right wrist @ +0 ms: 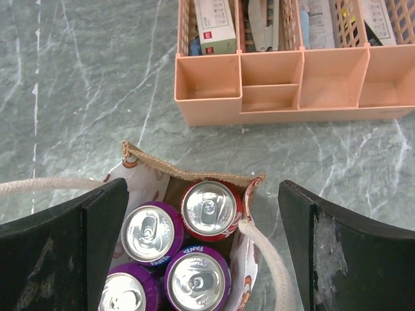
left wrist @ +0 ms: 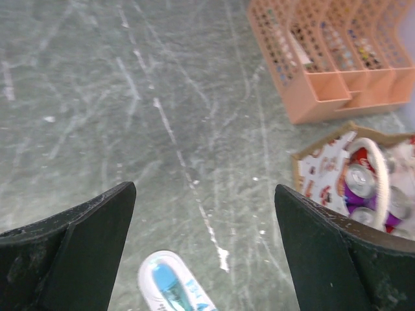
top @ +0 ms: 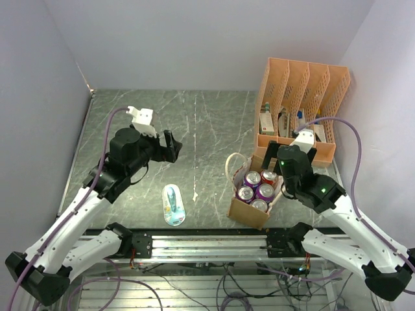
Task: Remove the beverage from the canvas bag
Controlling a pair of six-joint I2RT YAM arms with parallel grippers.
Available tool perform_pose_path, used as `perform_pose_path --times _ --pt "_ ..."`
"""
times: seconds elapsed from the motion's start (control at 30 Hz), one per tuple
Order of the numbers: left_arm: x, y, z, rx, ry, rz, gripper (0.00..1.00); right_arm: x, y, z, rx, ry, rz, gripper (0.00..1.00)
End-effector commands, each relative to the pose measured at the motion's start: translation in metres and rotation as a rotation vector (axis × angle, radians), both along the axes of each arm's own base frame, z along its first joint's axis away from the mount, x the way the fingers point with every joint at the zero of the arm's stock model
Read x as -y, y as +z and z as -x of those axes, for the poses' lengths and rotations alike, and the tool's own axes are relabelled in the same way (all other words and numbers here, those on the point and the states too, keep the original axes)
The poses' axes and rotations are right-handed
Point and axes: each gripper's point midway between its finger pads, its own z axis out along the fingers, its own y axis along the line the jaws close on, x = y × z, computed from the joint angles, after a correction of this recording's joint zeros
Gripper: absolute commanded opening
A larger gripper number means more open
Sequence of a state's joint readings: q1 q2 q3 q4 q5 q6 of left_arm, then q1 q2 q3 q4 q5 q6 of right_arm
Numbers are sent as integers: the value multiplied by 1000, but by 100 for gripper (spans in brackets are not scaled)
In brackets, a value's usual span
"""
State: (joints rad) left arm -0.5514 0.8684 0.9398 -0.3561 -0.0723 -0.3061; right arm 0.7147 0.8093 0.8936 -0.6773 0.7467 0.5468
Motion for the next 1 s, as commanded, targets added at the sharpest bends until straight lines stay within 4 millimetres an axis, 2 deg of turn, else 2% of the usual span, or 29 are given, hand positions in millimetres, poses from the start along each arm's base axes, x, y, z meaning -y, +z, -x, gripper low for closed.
perform_pose_path --times 0.0,0.13,0.3,0.47,0.57,0.7,0.73,0.83,0.93,0.97 --pt "45 8 11 -42 -179 190 99 -1 -1 4 -10 11 -33 100" --pt "80 5 24 -90 -300 295 99 5 -2 13 -30 -9 -48 100" --pt "111 3 44 -116 -368 332 99 15 3 25 -34 -68 -121 99" --pt "148 0 66 -137 -421 327 99 29 -13 42 -83 -187 -207 99" --pt "177 -6 78 -162 -461 314 99 37 -19 53 -96 -245 -252 99" --pt "209 -30 78 -231 -424 232 99 21 -27 60 -114 -174 -362 96" --pt "214 -36 75 -244 -406 205 99 17 -29 63 -119 -156 -391 94" --pt "212 -56 62 -275 -303 129 99 8 -35 68 -118 -96 -450 87" --pt "210 -65 54 -264 -276 85 90 5 -41 74 -115 -62 -492 74" --pt "209 -67 52 -256 -271 63 88 4 -44 76 -121 -56 -500 73"
